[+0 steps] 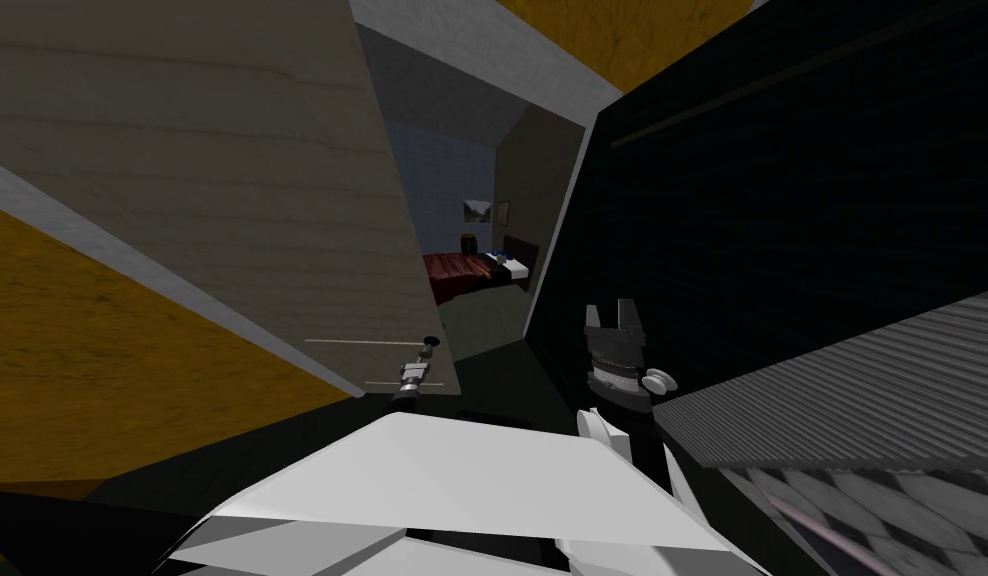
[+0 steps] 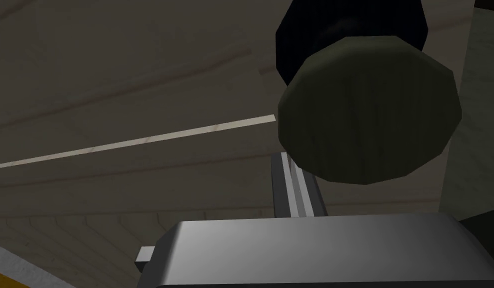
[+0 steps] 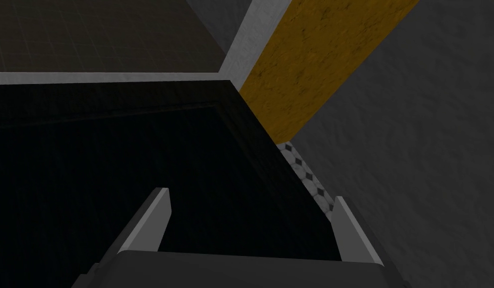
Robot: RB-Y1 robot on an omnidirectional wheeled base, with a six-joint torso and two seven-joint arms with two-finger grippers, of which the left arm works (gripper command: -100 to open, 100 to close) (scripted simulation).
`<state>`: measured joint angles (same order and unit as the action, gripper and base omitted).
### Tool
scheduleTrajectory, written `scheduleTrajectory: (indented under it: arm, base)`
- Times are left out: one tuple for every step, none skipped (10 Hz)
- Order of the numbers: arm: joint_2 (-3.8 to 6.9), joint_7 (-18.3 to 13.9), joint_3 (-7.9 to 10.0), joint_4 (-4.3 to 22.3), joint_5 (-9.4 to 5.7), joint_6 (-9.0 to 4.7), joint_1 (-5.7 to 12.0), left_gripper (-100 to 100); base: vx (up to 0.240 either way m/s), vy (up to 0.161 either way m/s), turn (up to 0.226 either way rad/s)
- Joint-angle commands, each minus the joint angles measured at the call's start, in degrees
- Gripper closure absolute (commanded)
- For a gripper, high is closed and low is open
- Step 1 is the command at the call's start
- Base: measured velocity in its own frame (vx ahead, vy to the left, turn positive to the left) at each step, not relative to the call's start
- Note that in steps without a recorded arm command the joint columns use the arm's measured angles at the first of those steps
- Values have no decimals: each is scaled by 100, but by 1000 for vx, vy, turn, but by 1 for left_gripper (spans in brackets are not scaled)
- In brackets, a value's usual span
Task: Pull the door open
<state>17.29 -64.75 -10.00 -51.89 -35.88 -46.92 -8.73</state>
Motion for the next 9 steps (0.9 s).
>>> scheduleTrajectory:
  arm:
    - [-102, -167, -122, -173, -18, -51, 40, -100]
    - [-102, -167, -122, -173, -18, -51, 40, -100]
    - [-102, -167, -122, -173, -18, -51, 40, -100]
    - [-102, -167, -122, -173, -18, -51, 40, -100]
    - [-101, -370, -177, -203, -109, -55, 25, -100]
    - [-100, -507, -229, -231, -196, -58, 11, -100]
    - [-100, -563, -229, -231, -196, -58, 11, -100]
    - [-100, -563, -229, -231, -196, -58, 11, -100]
    - [-99, -723, -273, -254, -269, -61, -1, -100]
  base:
    - [-47, 1, -6]
    - [-16, 2, 19]
    - [-2, 0, 10]
    - [9, -5, -11]
    - [-13, 11, -36]
    - [-45, 24, -46]
    - [-41, 18, -17]
    - [-13, 10, 7]
    - [-15, 9, -20]
